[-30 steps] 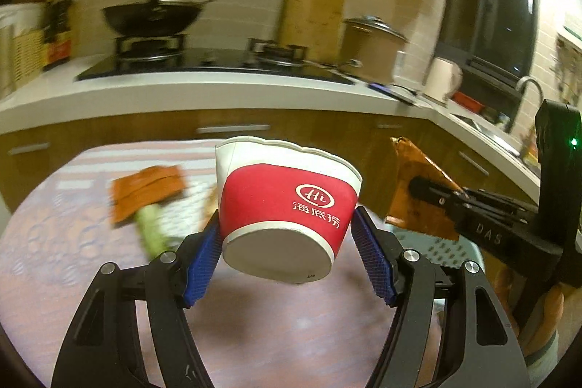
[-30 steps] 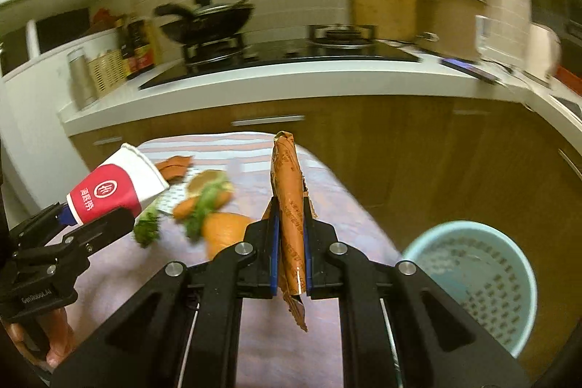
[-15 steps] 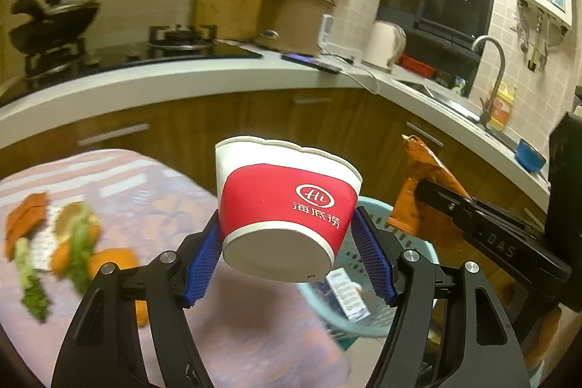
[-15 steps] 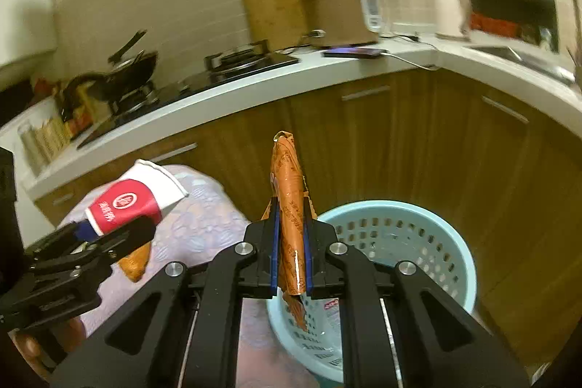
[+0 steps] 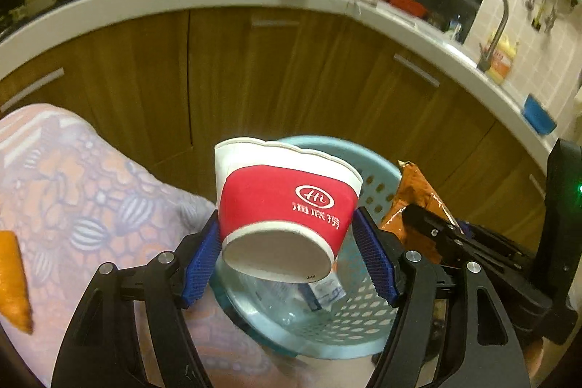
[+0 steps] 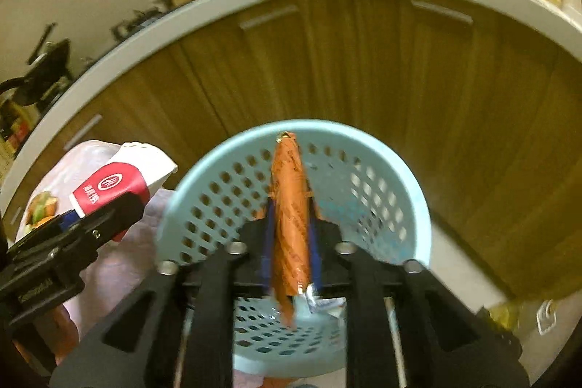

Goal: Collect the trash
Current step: 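Carry cup and wrapper over the blue basket and open both tools, then grasp the green bok choy with the left tool while the right tool grasps the orange peel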

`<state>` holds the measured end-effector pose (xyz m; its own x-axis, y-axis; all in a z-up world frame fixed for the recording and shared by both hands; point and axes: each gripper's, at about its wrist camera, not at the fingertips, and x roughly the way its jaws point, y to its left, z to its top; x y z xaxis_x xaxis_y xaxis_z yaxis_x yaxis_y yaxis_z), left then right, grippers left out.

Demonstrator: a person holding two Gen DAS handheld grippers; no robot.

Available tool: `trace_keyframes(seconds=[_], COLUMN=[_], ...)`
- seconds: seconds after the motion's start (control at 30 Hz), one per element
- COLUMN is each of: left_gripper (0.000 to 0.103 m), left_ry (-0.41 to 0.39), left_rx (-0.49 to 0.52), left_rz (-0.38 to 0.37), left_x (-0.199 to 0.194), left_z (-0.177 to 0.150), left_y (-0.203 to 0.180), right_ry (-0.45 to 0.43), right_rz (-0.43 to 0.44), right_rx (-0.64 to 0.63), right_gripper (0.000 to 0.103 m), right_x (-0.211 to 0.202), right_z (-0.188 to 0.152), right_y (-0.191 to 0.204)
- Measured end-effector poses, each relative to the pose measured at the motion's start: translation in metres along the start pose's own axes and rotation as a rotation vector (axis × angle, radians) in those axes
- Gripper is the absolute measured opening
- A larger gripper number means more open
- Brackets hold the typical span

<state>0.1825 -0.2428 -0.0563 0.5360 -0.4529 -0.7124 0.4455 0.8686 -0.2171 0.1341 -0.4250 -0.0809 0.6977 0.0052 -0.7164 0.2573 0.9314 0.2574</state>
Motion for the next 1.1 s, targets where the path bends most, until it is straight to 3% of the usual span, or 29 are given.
trace_keyframes(seconds=[0.03,0.1,0.47,0.7,0.9,1.1], left_gripper=[0.071,0.08,0.081,0.081,0.081,0.08], left_ry=[0.009,0.017,-0.048,-0.144,-0.223,-0.286], left_rx=[0.001,-0.002,-0.011,-0.068,-0.135,-0.275], left_rz=[-0.007,-0.014,-0.03,-0.037,0.057,0.211], left_x=[0.003,0.005,-0.028,-0.084,-0.138,-0.191], left_z=[-0.001,-0.002,-0.006,-0.007,-0.018,-0.038], left_y=[0.0,0.001,0.012,0.036,0.076,0.141], right_ry=[0.001,-0.008,-0.058,-0.106,-0.09,-0.058], right_rz=[-0.001,-0.01,0.021,0.087,0.165,0.253], right_rx=[0.006,0.008,-0.015,-0.121,-0.238,-0.364], right_gripper=[0.041,0.051,0.051,0.056,0.056,0.056], right_x=[0.001,0.001,-0.021,-0.044,-0.048,-0.048], right_z=[-0.001,-0.001,0.0,-0.003,-0.015,-0.035], right_y=[-0.002,-0.004,0.005,0.052,0.115,0.182])
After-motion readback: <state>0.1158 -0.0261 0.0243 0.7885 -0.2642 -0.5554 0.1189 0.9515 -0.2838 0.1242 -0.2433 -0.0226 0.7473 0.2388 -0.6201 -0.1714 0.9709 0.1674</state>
